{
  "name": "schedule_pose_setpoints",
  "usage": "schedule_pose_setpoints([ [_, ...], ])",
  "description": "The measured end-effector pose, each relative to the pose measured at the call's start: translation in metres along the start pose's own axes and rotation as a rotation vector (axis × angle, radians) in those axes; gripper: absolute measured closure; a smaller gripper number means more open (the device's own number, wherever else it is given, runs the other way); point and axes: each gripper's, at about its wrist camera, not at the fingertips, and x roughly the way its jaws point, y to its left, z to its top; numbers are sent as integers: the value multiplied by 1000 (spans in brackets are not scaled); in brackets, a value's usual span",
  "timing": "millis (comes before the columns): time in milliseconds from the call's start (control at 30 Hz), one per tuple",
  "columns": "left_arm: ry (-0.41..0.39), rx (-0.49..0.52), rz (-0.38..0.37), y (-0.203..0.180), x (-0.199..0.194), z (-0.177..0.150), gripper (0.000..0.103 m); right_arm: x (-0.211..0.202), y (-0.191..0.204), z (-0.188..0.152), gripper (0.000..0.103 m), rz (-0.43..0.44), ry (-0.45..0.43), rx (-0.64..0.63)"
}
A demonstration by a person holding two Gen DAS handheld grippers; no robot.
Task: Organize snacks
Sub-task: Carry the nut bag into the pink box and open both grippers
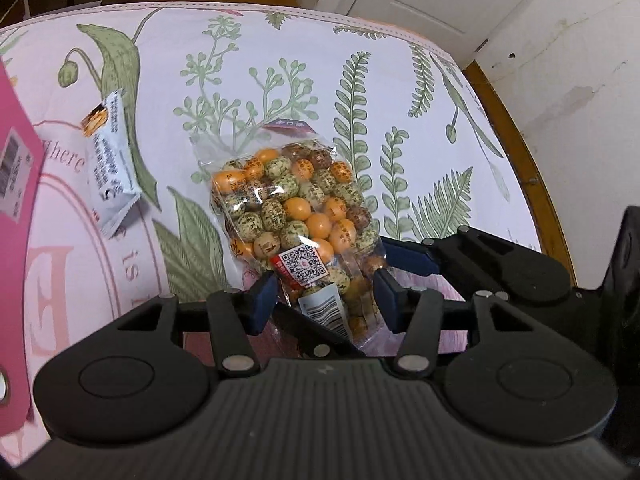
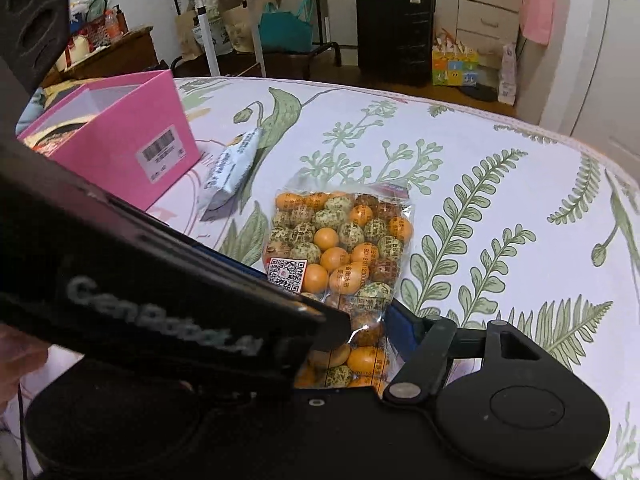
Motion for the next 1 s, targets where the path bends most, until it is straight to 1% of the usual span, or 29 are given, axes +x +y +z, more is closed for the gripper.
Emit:
schedule_pose_setpoints([
  [133,11,-9,-13,2,-3,-5,52,-4,2,-3,28,5,21,30],
  [200,5,-19,-12,4,-1,-6,49,-1,0,-5,28,10,28,44],
  [300,-34,-23,25,8,2,-6,48,4,-7,-6,26,31,55,79],
  [367,-51,-42,47,17,7,-5,46,8,-13,-7,22,50,68,116],
  [433,-50,-91,3,30,13,-4,42,12,-15,-8,18,68,69,118],
  [467,-52,-112,-22,35,14,-3,38,13,-14,-9,12,70,66,104],
  [500,-59,-125,-55,39,14,-3,31,16,-11,-9,8,76,63,75],
  [533,-63,-134,-90,42,16,-2,28,18,-7,-10,4,76,61,36],
  [567,-67,-137,-109,44,17,-2,27,22,0,-12,4,47,52,-12],
  [600,-70,-133,-113,45,18,-3,27,24,6,-14,4,15,37,-55],
  [633,-73,-124,-113,44,19,-4,27,26,10,-15,5,-2,22,-71],
  [667,-79,-107,-113,42,19,-6,28,26,10,-15,8,-6,13,-49],
  [700,-83,-92,-109,41,18,-8,30,24,8,-14,11,-9,3,-20],
  [767,-88,-73,-98,38,16,-10,31,18,1,-13,22,8,-17,32],
  [833,-82,-76,-103,38,15,-9,31,11,-3,-14,27,19,-36,66],
  [900,-68,-71,-102,36,14,-9,32,7,-1,-17,28,10,-42,67],
  [967,-56,-48,-85,31,12,-10,32,3,5,-19,30,-5,-45,63],
  [1000,-52,-35,-69,28,11,-11,33,1,6,-18,31,-8,-49,67],
])
